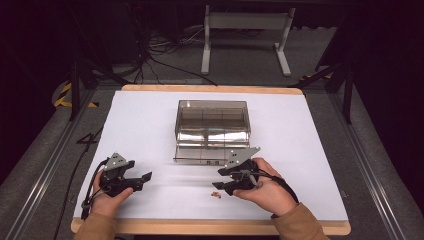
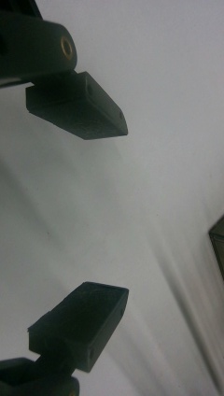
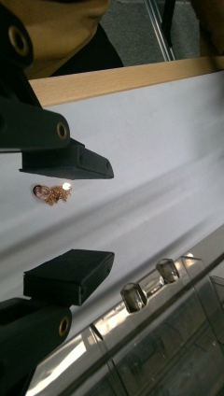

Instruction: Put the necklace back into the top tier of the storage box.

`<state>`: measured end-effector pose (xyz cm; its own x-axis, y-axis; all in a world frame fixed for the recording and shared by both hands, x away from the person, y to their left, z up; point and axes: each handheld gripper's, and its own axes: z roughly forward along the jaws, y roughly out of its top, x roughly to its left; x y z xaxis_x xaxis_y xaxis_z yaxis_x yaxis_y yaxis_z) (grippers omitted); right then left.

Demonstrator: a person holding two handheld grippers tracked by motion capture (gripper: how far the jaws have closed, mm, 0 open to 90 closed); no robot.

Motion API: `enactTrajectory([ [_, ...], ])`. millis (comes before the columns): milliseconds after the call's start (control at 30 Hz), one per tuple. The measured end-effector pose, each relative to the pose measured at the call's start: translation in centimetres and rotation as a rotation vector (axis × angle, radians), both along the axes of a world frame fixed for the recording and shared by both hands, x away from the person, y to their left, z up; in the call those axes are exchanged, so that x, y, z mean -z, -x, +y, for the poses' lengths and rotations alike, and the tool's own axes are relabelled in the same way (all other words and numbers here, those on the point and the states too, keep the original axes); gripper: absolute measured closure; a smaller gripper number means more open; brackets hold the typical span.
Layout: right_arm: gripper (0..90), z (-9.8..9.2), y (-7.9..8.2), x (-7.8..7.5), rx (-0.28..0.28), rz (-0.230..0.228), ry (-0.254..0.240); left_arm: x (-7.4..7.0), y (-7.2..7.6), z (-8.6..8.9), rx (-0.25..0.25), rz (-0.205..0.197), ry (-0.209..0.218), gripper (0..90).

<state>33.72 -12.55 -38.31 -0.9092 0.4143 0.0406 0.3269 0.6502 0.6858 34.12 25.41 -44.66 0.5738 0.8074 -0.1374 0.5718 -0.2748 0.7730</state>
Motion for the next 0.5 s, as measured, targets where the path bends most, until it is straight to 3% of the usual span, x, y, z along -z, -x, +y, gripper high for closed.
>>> enactTrajectory([
  [500, 61.2, 1.3, 0.0, 1.9, -0.035, 0.044, 0.091, 0.0, 0.0, 0.0, 0.003, 0.001, 0.000, 19.8],
])
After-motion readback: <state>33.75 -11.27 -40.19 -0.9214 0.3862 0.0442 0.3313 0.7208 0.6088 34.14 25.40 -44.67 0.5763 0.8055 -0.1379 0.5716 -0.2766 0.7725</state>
